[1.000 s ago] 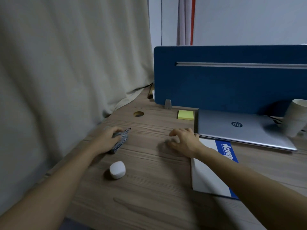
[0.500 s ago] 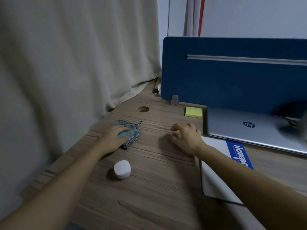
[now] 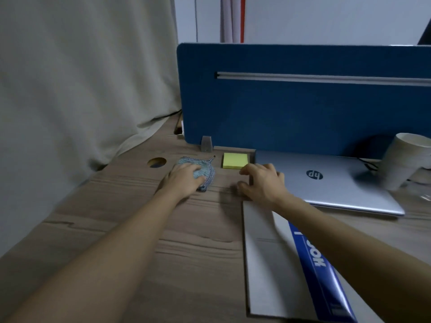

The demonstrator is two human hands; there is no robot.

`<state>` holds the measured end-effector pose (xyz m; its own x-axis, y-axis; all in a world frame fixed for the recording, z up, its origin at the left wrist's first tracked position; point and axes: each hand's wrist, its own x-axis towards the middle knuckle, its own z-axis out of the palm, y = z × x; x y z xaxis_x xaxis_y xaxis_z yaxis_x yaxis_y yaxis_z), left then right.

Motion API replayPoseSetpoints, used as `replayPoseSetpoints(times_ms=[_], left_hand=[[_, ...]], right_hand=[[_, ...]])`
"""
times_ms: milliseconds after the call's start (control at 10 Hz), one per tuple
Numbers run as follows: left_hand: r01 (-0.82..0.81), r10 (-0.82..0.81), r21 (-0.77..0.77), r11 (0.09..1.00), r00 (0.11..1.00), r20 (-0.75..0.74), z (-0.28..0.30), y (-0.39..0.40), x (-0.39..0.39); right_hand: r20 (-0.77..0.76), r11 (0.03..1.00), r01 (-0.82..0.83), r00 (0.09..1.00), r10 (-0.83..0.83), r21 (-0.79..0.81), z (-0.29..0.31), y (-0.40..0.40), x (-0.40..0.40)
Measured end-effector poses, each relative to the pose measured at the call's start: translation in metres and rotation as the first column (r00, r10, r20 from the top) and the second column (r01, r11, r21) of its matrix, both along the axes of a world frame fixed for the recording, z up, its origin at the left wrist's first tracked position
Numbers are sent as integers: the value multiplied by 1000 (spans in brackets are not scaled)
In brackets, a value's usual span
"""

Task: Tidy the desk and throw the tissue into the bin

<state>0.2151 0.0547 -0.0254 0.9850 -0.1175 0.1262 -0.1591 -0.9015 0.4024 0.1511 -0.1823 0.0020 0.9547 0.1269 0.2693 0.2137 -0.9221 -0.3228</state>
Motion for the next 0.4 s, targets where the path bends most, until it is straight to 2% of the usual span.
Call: replayPoseSetpoints(times_ms=[200, 400], left_hand=[[-39, 39, 9, 999, 999, -14, -5, -21, 51], [-83, 80, 44, 996, 995, 60, -4, -28, 62]], right_hand=[[15, 999, 33, 999, -33, 7, -7, -33, 27], [23, 999, 24, 999, -26, 48, -15, -49, 32]])
